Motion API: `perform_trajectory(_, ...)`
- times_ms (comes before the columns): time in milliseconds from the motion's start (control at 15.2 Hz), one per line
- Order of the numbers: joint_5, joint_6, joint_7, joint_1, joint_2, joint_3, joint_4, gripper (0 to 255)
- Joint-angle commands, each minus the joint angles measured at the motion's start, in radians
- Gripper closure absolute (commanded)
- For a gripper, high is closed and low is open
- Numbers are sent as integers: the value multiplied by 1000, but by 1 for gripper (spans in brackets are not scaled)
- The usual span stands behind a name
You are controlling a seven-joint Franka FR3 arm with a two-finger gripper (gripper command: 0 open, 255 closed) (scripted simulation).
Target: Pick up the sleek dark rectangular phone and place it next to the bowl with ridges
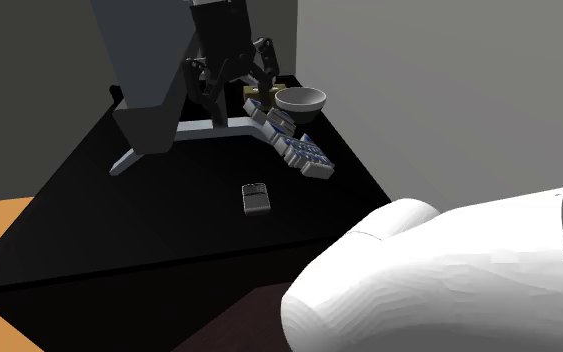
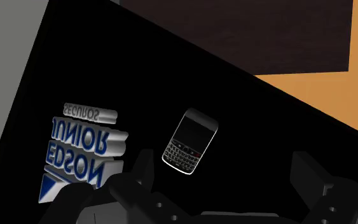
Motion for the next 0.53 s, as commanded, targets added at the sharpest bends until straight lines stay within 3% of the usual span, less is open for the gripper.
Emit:
perform_trajectory(0,0,0,0,0,0,0,0,0)
perform_trajectory(462,-2,279,96,-45,5,-22,-230,0)
